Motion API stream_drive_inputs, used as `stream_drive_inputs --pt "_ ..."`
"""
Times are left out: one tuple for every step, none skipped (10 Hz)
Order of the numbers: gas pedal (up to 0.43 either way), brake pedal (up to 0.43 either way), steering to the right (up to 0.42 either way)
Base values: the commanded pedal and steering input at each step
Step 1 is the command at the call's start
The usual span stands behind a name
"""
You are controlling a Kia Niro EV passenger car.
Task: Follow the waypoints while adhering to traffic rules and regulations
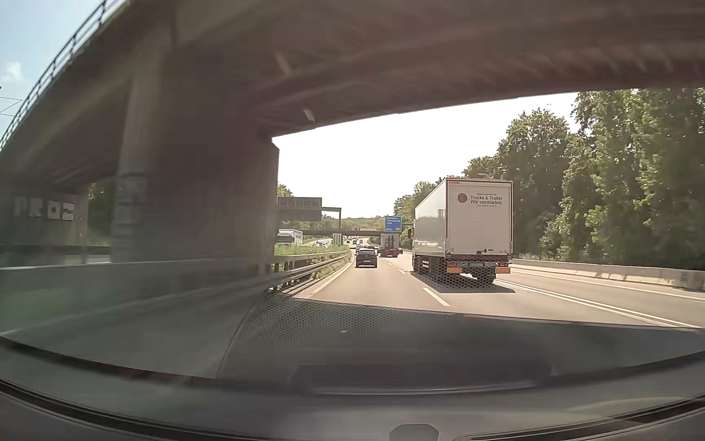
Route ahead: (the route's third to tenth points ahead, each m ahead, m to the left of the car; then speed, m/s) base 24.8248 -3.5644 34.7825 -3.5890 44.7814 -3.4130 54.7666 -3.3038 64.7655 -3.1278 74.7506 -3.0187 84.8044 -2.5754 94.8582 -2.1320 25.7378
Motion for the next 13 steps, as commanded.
stream_drive_inputs --pt "0.248 0.030 -0.001" --pt "0.248 0.030 -0.001" --pt "0.248 0.030 0.000" --pt "0.248 0.030 0.000" --pt "0.248 0.030 0.000" --pt "0.248 0.030 0.000" --pt "0.248 0.030 0.000" --pt "0.248 0.030 0.000" --pt "0.248 0.030 0.000" --pt "0.248 0.030 0.000" --pt "0.248 0.030 -0.001" --pt "0.248 0.030 -0.001" --pt "0.248 0.030 -0.001"
